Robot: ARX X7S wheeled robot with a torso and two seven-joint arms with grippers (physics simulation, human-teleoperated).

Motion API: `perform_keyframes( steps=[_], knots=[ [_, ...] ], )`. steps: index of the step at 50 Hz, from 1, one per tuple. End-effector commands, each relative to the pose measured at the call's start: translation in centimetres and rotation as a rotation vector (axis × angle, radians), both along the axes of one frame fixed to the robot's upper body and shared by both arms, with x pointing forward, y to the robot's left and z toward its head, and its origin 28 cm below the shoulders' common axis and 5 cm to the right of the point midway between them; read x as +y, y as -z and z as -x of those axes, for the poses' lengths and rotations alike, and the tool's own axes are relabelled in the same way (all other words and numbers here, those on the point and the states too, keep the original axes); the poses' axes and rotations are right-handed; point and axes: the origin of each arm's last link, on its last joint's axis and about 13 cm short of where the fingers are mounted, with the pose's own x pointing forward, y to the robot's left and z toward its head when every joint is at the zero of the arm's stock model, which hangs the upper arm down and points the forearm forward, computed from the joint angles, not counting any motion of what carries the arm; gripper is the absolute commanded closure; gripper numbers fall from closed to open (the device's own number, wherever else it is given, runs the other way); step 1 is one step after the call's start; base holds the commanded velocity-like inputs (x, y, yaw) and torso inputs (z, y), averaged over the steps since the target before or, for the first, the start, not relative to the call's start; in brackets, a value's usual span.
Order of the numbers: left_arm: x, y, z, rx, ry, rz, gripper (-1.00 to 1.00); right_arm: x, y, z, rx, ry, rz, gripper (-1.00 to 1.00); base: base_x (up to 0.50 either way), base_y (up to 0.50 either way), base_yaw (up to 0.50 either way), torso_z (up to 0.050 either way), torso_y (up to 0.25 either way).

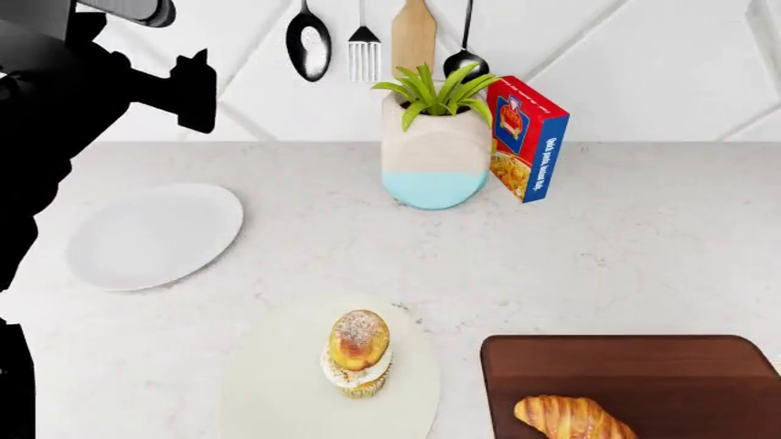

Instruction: From the different types of pastries on the counter, select a croissant and place it on the cutting board. Then retrieve a jar of jam from the cabinet and place it alongside the croissant on the cutting board.

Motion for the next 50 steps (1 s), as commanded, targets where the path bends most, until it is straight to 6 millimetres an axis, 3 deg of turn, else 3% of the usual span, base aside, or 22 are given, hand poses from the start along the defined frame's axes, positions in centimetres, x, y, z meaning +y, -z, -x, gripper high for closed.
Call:
perform_keyframes(
  steps=[1, 32, 50],
  knots=[
    [0.0, 0.3, 0.2, 0.025, -0.003, -0.021, -1.0, 0.4, -4.0, -0.6, 0.005, -0.022, 0.014, -1.0, 0.0, 0.0, 0.0, 0.0, 0.0],
    [0.5, 0.1, 0.2, 0.026, 0.002, -0.009, -1.0, 0.1, -13.6, -3.3, 0.173, 0.015, 0.005, -1.0, 0.0, 0.0, 0.0, 0.0, 0.0],
    [0.7, 0.1, 0.3, 0.017, -0.014, -0.026, -1.0, 0.0, -13.2, -4.6, 0.329, 0.017, -0.034, -1.0, 0.0, 0.0, 0.0, 0.0, 0.0]
  ],
)
